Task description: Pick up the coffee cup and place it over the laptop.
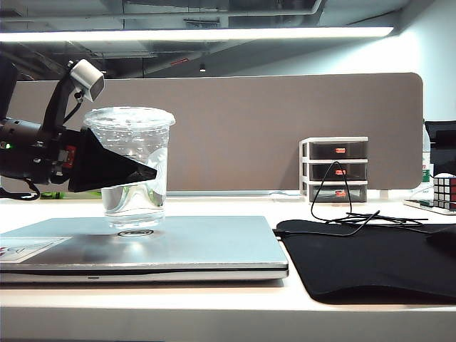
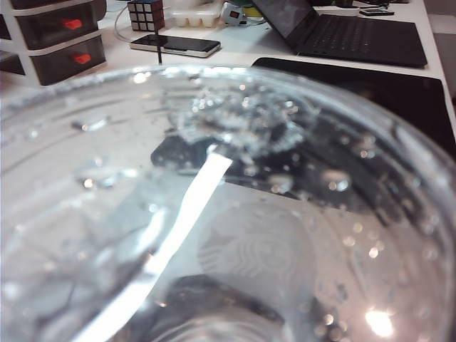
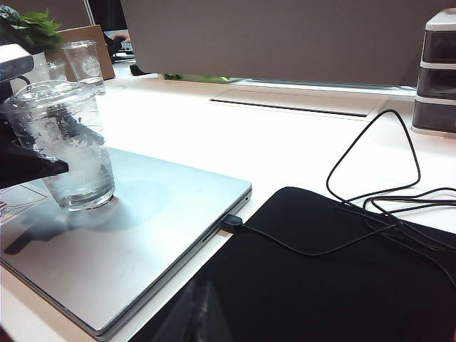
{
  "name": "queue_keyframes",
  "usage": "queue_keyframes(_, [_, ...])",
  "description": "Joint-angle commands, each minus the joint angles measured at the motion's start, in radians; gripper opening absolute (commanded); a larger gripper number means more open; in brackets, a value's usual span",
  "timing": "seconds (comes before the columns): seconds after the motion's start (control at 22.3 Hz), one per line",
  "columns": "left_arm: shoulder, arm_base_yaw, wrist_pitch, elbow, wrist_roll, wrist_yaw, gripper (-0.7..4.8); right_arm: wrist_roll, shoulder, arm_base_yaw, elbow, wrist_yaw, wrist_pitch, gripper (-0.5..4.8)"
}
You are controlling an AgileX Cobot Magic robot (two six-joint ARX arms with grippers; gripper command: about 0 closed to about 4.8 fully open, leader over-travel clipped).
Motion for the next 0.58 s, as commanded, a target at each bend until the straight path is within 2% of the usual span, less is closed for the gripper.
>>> queue_keyframes(0.04, [-0.003, 0.000, 0.026, 0.001, 0.021, -0.011, 3.36, 0.004, 0.002, 0.002, -0.005, -0.005, 0.011, -0.08])
queue_keyframes(0.31, [0.064, 0.000, 0.089, 0.001, 0.023, -0.010, 3.45, 0.003, 0.002, 0.002, -0.005, -0.005, 0.011, -0.09])
queue_keyframes(0.58, [0.076, 0.000, 0.093, 0.001, 0.015, -0.003, 4.61, 0.003, 0.002, 0.002, -0.005, -0.005, 0.011, -0.08])
